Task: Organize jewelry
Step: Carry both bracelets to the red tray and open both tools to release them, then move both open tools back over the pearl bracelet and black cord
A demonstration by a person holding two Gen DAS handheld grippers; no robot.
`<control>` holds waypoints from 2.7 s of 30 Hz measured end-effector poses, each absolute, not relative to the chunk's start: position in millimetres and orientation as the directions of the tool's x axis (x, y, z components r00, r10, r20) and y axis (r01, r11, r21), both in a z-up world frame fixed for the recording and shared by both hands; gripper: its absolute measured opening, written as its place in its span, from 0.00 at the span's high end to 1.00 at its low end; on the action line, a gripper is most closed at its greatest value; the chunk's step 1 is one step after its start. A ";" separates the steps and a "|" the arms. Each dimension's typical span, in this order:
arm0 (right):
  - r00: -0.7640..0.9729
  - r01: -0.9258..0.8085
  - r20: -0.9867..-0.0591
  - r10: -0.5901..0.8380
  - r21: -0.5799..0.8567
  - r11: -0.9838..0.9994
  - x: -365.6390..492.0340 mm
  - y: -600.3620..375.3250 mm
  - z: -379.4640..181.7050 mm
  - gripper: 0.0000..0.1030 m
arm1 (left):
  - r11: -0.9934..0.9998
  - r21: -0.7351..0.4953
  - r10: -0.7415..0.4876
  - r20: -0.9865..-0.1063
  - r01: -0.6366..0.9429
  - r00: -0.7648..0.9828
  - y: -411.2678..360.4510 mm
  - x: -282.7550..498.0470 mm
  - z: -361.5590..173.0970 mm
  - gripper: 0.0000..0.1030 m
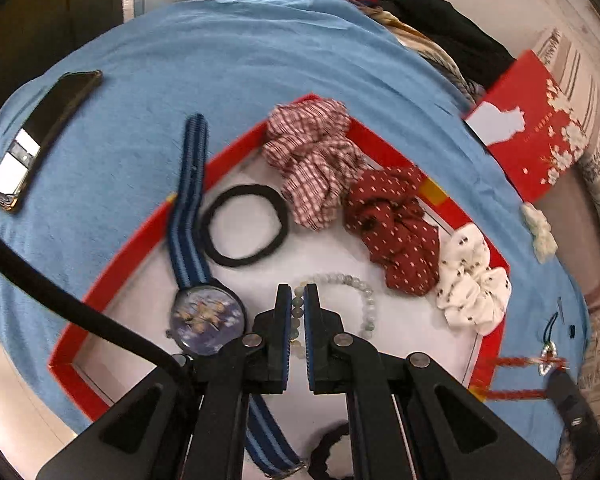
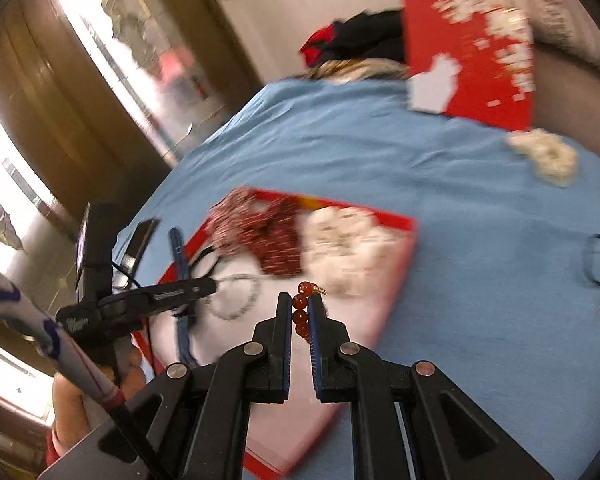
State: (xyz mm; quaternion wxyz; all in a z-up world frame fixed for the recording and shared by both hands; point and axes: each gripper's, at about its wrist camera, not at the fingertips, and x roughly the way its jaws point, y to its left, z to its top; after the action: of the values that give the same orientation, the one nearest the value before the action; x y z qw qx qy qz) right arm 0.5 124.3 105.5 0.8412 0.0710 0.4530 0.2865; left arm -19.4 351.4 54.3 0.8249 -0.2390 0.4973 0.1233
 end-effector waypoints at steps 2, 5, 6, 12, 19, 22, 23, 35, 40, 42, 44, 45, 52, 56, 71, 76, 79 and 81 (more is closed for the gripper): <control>0.391 -0.430 -0.728 0.563 0.397 0.811 8.7 150.6 97.9 0.92 | 0.845 -0.294 -0.038 -0.867 -0.448 0.497 356.1 -20.0 58.8 0.94; 0.362 -0.422 -0.729 0.581 0.427 0.799 16.4 170.0 85.2 0.92 | 0.842 -0.299 -0.025 -0.853 -0.449 0.522 362.0 -26.1 66.0 0.80; 0.357 -0.416 -0.735 0.577 0.427 0.803 17.9 171.5 80.0 0.92 | 0.842 -0.301 -0.021 -0.848 -0.448 0.530 362.5 -26.5 67.8 0.78; 0.336 -0.365 -0.811 0.478 0.356 0.860 23.4 164.1 47.1 0.90 | 0.856 -0.300 -0.016 -0.829 -0.420 0.559 360.0 -26.2 77.1 0.69; 0.381 -0.396 -0.815 0.436 0.282 0.874 9.9 150.3 58.4 0.85 | 0.895 -0.265 -0.002 -0.807 -0.360 0.590 331.3 -24.5 87.7 0.65; 0.422 -0.395 -0.806 0.416 0.249 0.884 2.9 133.6 71.6 0.80 | 0.919 -0.234 0.002 -0.802 -0.317 0.597 312.0 -23.8 90.2 0.64; 0.433 -0.391 -0.804 0.408 0.240 0.888 0.4 126.4 74.4 0.80 | 0.926 -0.230 -0.005 -0.801 -0.300 0.599 305.1 -23.8 90.7 0.64; 0.561 -0.177 -0.802 0.206 0.127 0.976 -38.6 -22.9 81.2 0.73 | 0.987 -0.153 -0.085 -0.788 -0.059 0.610 193.5 -28.1 92.9 0.62; 0.562 -0.068 -0.813 0.153 0.139 0.988 -44.5 -77.3 67.9 0.73 | 0.995 -0.095 -0.092 -0.802 0.026 0.590 143.8 -28.4 81.9 0.62; 0.564 -0.036 -0.816 0.130 0.133 0.990 -46.0 -92.9 63.4 0.73 | 0.996 -0.073 -0.087 -0.810 0.048 0.580 128.4 -27.5 76.4 0.62; 0.568 -0.011 -0.816 0.113 0.129 0.992 -47.0 -107.2 59.7 0.73 | 0.996 -0.051 -0.081 -0.818 0.069 0.570 115.3 -27.4 70.8 0.62; 0.569 -0.003 -0.815 0.107 0.129 0.992 -47.3 -110.3 58.7 0.73 | 0.996 -0.039 -0.077 -0.821 0.079 0.566 108.8 -27.3 68.3 0.62; 0.591 0.051 -0.802 0.084 0.141 0.989 -47.4 -141.6 52.0 0.70 | 0.994 0.012 -0.049 -0.833 0.107 0.551 82.7 -22.8 54.9 0.62; 0.598 0.075 -0.797 0.086 0.163 0.984 -46.9 -152.5 48.4 0.69 | 0.993 0.023 -0.041 -0.840 0.112 0.542 75.1 -19.6 49.3 0.61; 0.589 0.094 -0.800 0.115 0.209 0.973 -40.1 -161.7 40.5 0.66 | 0.990 0.033 -0.044 -0.857 0.140 0.514 63.0 -13.8 38.7 0.58; 0.592 0.131 -0.800 0.101 0.219 0.967 -31.6 -172.3 37.9 0.66 | 0.990 0.027 -0.047 -0.858 0.136 0.511 64.2 -12.9 38.2 0.56; 0.598 0.158 -0.797 0.090 0.227 0.961 -20.0 -182.3 36.0 0.65 | 0.991 0.024 -0.049 -0.859 0.135 0.510 64.9 -12.5 38.0 0.55; 0.595 0.171 -0.797 0.102 0.250 0.953 -10.7 -189.9 32.9 0.64 | 0.991 0.017 -0.055 -0.861 0.136 0.506 64.9 -12.0 37.4 0.55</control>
State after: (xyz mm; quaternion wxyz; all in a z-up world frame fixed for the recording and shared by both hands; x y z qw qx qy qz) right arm -10.7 -189.9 32.9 0.8799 0.1520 0.4497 -0.0195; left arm -12.0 64.9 37.4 0.8668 0.0410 0.4940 -0.0549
